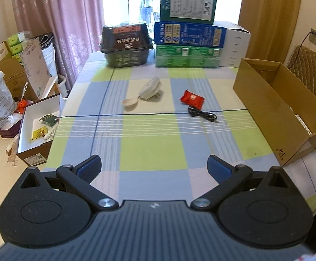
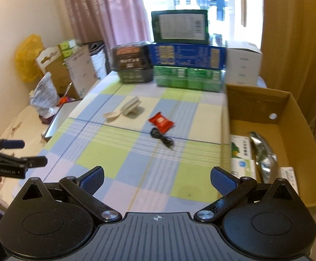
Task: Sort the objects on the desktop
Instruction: 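Return both grippers to the table, then reach the right gripper to the black cable and grasp it, then grasp the white plastic spoon with the left gripper while the right gripper holds the cable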
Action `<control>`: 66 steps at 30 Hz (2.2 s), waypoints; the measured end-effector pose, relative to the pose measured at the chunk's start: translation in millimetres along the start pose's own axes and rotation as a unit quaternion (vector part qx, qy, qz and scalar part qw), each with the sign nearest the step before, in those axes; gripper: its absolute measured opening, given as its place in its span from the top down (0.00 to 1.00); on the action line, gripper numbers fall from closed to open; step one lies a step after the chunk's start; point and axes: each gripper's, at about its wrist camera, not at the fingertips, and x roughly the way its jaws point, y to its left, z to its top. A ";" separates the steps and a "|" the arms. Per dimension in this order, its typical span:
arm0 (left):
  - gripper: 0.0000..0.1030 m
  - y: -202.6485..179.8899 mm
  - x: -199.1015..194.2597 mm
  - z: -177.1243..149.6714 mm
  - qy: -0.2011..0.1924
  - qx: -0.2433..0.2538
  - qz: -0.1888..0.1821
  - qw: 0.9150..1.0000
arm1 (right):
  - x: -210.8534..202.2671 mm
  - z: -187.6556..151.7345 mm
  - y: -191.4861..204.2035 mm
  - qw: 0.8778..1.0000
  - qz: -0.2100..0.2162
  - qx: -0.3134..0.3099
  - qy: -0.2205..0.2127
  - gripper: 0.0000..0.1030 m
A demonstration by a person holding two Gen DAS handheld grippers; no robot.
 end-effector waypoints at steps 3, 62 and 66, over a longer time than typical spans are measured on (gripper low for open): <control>0.01 9.1 2.8 -3.0 0.001 -0.003 0.006 1.000 | 12.1 -5.3 9.8 1.000 0.008 -0.014 -0.002 0.02; 0.03 70.8 262.9 65.6 -0.004 0.106 -0.078 0.991 | 313.3 37.5 -9.5 0.991 0.063 -0.098 0.073 0.90; 0.17 76.8 279.3 76.8 0.000 0.104 -0.078 0.992 | 313.0 37.5 -4.4 0.992 0.075 -0.078 0.062 0.90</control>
